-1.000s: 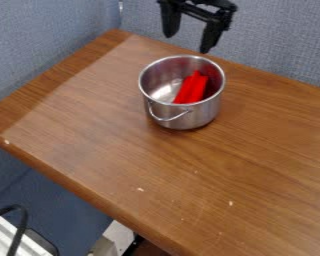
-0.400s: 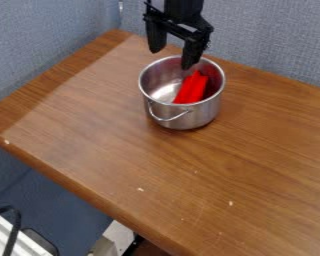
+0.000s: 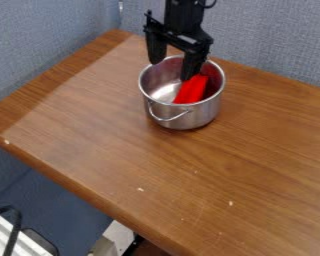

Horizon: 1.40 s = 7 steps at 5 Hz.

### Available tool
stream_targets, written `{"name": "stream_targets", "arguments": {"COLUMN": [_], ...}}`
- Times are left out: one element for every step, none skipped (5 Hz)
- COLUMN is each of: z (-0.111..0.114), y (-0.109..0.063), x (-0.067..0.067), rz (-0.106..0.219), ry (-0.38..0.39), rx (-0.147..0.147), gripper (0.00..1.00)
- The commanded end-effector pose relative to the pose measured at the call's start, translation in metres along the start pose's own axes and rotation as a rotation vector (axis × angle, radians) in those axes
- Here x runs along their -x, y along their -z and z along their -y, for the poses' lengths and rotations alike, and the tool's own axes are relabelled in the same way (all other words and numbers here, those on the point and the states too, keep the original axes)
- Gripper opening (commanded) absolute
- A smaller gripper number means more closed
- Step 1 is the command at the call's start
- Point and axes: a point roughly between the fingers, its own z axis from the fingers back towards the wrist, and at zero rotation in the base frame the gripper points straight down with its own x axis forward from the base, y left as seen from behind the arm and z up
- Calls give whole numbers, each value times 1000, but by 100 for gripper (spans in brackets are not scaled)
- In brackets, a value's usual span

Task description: Put the red object in the metal pot

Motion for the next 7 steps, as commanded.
{"name": "stream_targets", "arguments": {"z": [-7, 3, 14, 11, 5, 4, 6], "y": [-29, -26, -21, -7, 6, 15, 23], "x": [5, 1, -4, -6, -6, -2, 0], "rz": [70, 59, 51, 43, 35, 15, 0], "ry": [-29, -59, -86, -70, -59, -103, -152], "rx": [-18, -16, -14, -16, -25, -28, -28], "gripper": [100, 100, 100, 100, 100, 100, 100]}}
